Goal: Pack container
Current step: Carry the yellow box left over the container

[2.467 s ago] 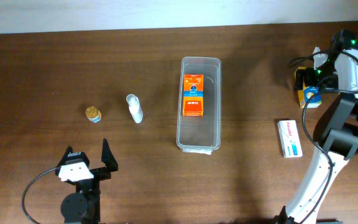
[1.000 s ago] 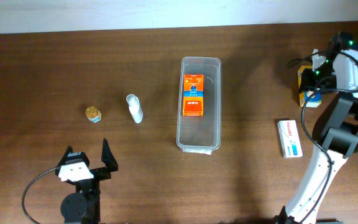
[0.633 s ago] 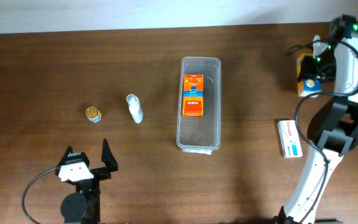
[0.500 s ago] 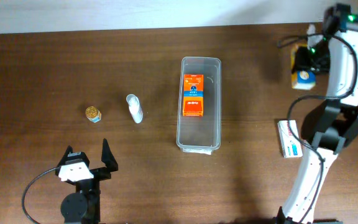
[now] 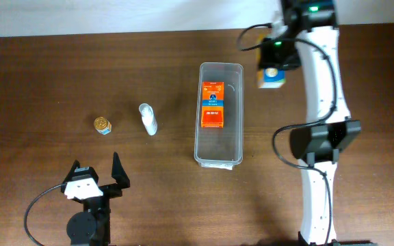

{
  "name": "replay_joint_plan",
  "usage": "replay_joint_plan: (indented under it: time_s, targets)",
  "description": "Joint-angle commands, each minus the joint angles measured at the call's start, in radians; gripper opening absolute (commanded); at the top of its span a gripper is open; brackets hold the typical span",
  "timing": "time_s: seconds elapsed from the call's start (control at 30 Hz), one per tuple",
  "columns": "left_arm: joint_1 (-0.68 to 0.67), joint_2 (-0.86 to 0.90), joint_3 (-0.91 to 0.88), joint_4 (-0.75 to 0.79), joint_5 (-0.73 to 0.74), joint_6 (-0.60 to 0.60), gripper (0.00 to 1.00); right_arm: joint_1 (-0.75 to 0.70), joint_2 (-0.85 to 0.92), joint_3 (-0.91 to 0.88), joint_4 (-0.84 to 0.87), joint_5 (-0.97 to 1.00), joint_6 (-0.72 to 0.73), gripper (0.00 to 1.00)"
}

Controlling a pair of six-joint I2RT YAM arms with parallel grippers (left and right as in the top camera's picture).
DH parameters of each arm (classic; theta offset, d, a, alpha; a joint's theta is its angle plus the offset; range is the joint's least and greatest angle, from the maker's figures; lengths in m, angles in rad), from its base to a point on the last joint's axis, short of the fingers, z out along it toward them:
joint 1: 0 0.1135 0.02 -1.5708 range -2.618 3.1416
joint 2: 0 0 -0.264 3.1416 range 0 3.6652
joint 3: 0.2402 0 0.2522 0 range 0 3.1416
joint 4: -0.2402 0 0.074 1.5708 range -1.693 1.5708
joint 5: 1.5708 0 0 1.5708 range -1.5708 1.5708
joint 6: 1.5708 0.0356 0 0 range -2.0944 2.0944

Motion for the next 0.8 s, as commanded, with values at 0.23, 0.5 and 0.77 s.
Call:
replay_joint_plan:
  time_s: [0.23,0.5,0.77]
  targets:
    - [0.003,-0.006,-0.003,-0.001,-0.011,0.016,0.99,0.212,-0.028,0.019,-0.006,-0.003,0.315,0.52]
    - [0.003,-0.006,-0.003,-0.001,-0.011,0.016,0.99,0.321,-0.005,0.000,-0.002,0.090,0.364,0.52]
    - [0.003,-0.006,-0.003,-0.001,-0.011,0.016,0.99,0.346,0.040,-0.007,-0.005,0.142,0.390,0.52]
